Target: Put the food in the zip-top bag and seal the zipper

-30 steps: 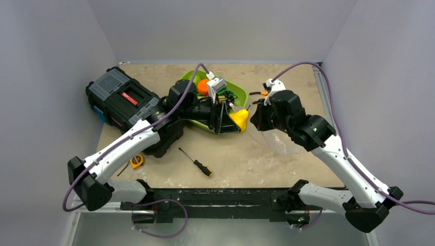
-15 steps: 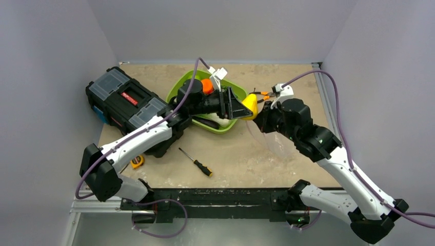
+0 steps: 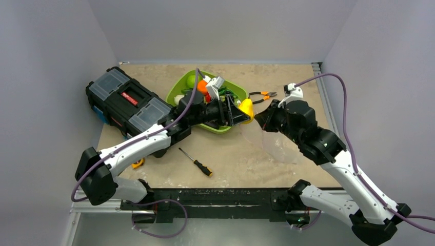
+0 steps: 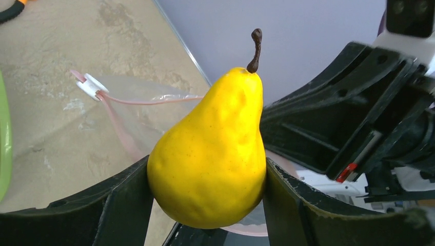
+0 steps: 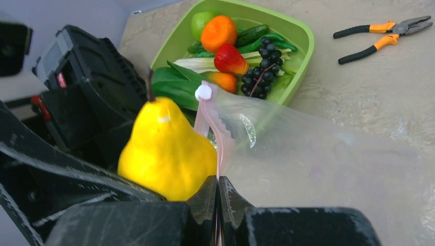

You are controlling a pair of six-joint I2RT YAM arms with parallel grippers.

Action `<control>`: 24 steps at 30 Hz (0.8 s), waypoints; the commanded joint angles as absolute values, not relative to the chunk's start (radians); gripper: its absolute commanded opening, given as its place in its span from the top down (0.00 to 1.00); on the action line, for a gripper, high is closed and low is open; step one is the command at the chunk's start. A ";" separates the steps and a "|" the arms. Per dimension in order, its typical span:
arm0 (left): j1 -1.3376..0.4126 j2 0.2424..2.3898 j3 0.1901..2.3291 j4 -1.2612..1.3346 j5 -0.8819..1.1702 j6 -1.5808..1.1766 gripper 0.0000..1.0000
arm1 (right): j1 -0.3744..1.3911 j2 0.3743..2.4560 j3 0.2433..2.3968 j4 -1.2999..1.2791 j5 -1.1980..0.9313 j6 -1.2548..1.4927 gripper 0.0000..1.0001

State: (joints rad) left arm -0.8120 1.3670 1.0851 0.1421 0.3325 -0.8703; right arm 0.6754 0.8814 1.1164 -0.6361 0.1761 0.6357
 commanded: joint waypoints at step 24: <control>-0.930 1.429 1.393 -0.467 0.317 -0.556 0.44 | 0.680 0.876 1.164 -0.460 0.097 0.629 1.00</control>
